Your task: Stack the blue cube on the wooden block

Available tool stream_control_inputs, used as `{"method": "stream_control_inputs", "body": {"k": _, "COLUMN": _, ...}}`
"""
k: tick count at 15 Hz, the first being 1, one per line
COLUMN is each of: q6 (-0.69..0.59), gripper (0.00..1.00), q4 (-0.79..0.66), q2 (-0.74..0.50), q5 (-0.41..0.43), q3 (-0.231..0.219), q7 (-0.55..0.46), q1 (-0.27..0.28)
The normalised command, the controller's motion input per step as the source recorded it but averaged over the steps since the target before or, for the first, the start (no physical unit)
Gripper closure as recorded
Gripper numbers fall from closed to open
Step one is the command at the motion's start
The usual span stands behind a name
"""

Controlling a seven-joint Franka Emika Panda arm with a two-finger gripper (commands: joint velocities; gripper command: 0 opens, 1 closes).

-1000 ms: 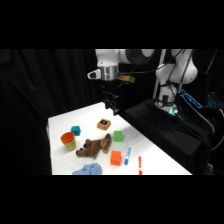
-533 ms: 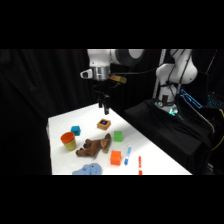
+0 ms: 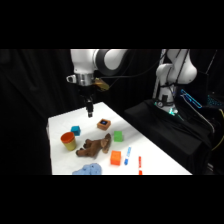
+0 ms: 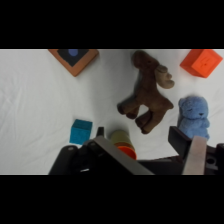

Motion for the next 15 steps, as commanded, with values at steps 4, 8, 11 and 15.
{"method": "stream_control_inputs", "body": {"k": 4, "q6": 0.02, "gripper": 0.00, "q4": 0.49, "q2": 0.40, "q5": -0.023, "q3": -0.031, "q7": 0.06, "q1": -0.093}}
{"method": "stream_control_inputs", "body": {"k": 8, "q6": 0.01, "gripper": 0.00, "q4": 0.48, "q2": 0.40, "q5": 0.080, "q3": 0.020, "q7": -0.04, "q1": -0.123}}
{"method": "stream_control_inputs", "body": {"k": 11, "q6": -0.02, "gripper": 0.00, "q4": 0.51, "q2": 0.43, "q5": 0.134, "q3": 0.055, "q7": -0.10, "q1": -0.142}}
{"method": "stream_control_inputs", "body": {"k": 15, "q6": -0.01, "gripper": 0.00, "q4": 0.53, "q2": 0.41, "q5": 0.121, "q3": 0.058, "q7": -0.10, "q1": -0.143}}
